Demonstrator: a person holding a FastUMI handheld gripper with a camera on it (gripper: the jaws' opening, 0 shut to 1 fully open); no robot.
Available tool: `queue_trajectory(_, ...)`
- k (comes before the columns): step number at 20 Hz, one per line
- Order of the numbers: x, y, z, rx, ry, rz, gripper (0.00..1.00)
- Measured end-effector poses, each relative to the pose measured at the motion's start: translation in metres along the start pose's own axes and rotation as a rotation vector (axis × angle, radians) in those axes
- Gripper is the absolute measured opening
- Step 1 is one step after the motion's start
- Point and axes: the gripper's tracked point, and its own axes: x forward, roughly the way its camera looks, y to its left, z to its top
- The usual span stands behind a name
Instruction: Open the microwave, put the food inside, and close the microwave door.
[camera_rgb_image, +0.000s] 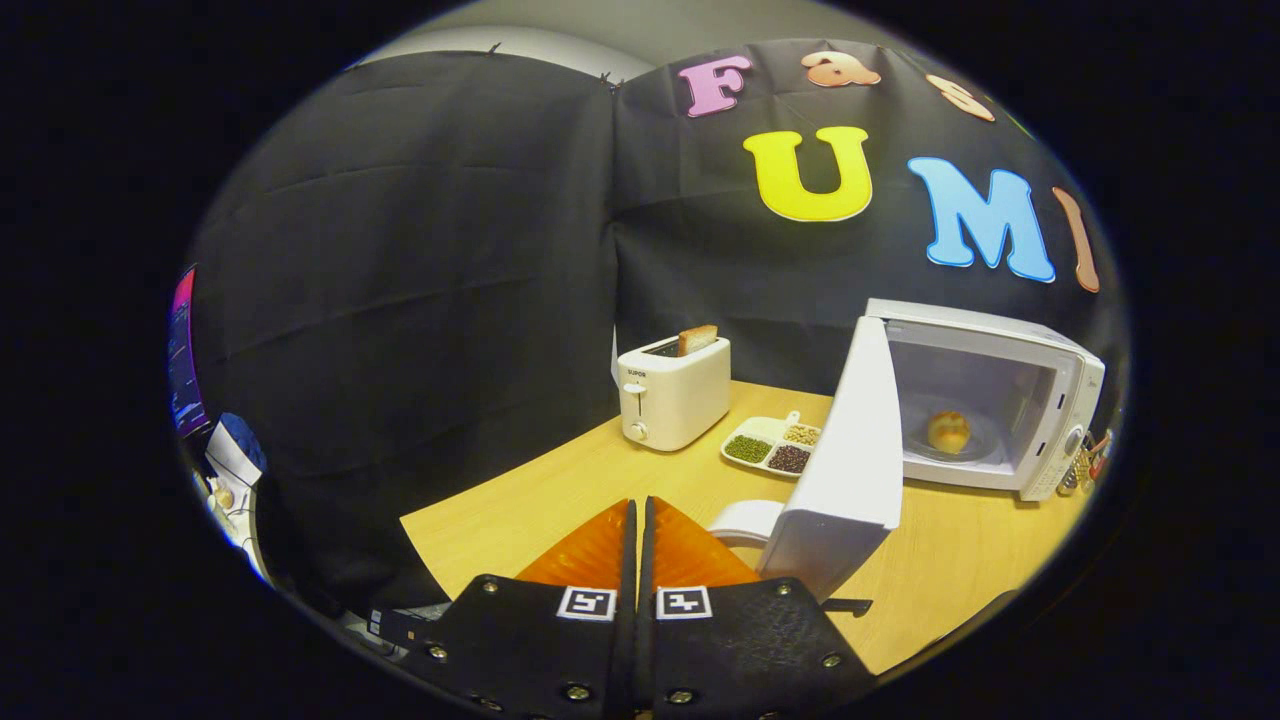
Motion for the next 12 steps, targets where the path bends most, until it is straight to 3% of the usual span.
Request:
queue_trajectory(5,-0.021,-0.024,-0.005,0.022,0.003,-0.039,0.01)
queue_trajectory(12,-0.055,-0.085,-0.011,0.047,0.003,-0.16,0.01)
